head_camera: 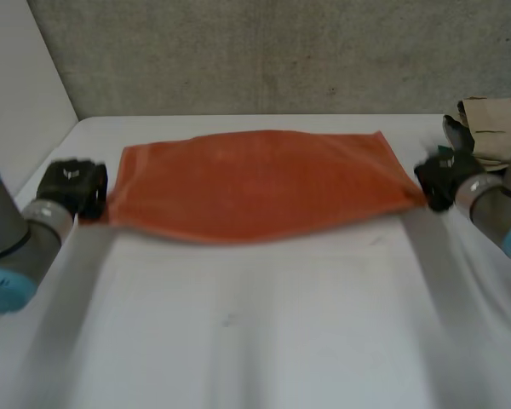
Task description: Fold the laundry.
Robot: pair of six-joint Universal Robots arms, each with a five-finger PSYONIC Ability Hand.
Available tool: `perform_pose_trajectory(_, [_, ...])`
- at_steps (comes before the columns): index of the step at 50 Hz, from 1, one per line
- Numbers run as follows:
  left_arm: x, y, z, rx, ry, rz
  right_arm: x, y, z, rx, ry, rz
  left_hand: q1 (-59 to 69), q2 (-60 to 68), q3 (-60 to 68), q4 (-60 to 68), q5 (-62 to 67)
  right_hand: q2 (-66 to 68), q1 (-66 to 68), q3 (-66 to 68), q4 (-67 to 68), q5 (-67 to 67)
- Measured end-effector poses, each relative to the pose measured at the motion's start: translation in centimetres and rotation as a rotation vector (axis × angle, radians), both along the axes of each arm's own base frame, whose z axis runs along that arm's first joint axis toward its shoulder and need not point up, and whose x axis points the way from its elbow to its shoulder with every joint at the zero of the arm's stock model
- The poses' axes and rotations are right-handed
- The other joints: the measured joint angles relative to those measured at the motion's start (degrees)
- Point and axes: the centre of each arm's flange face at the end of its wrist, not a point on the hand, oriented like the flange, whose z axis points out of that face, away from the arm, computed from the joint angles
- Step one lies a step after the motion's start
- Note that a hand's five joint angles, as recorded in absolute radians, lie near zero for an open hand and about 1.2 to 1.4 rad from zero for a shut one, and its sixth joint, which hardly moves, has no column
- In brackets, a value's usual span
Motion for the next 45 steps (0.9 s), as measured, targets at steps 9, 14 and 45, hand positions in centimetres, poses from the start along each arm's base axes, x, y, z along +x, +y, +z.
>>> perform_pose_trajectory(9, [2.4,9.3,1.2,0.262,-0.187,-0.098,-4.4,8.4,1.1,0.384,0.261,0.051,0.0,0.0,0.0,0.0,0.0,0.0,0.0,0.0,0.0,0.0])
perform_pose_trajectory(14, [3.1,13.3,2.7,0.385,-0.243,-0.191,-6.0,11.5,2.4,0.466,0.381,0.147,0.0,0.0,0.0,0.0,0.0,0.0,0.0,0.0,0.0,0.0])
perform_pose_trajectory(45, [-4.6,-7.8,1.5,-0.029,-0.180,0.014,1.8,-7.4,-2.1,-0.383,0.114,0.053,0.0,0.0,0.0,0.0,0.0,0.0,0.0,0.1,0.0,0.0])
